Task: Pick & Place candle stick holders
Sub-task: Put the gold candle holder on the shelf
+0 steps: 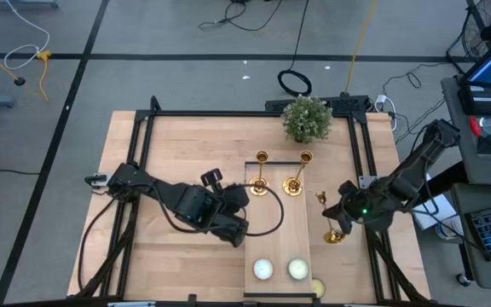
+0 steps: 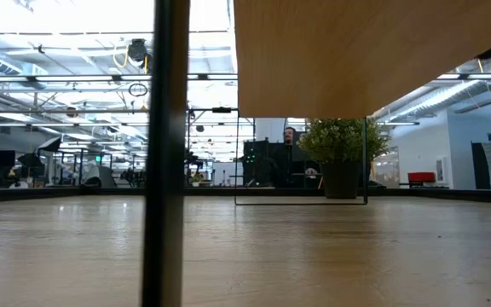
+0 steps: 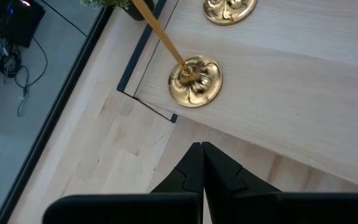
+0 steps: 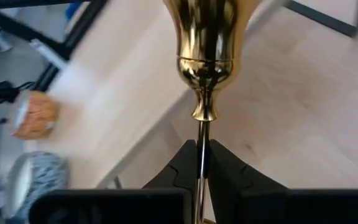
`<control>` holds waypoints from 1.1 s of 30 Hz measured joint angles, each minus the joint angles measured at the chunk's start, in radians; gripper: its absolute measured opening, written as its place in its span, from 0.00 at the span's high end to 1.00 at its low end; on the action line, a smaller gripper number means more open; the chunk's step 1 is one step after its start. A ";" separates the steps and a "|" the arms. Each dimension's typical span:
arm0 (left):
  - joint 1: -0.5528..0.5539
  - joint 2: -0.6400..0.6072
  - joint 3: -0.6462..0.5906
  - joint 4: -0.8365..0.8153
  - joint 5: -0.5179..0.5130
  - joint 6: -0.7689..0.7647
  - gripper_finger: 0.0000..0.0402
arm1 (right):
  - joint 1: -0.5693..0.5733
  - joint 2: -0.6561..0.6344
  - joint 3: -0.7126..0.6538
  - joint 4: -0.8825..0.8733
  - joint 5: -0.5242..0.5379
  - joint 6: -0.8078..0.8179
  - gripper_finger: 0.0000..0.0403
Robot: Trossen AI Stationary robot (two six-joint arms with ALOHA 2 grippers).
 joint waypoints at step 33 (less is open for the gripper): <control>0.000 -0.042 0.000 0.199 0.018 -0.004 1.00 | 0.000 -0.073 0.000 1.053 0.158 -1.039 0.97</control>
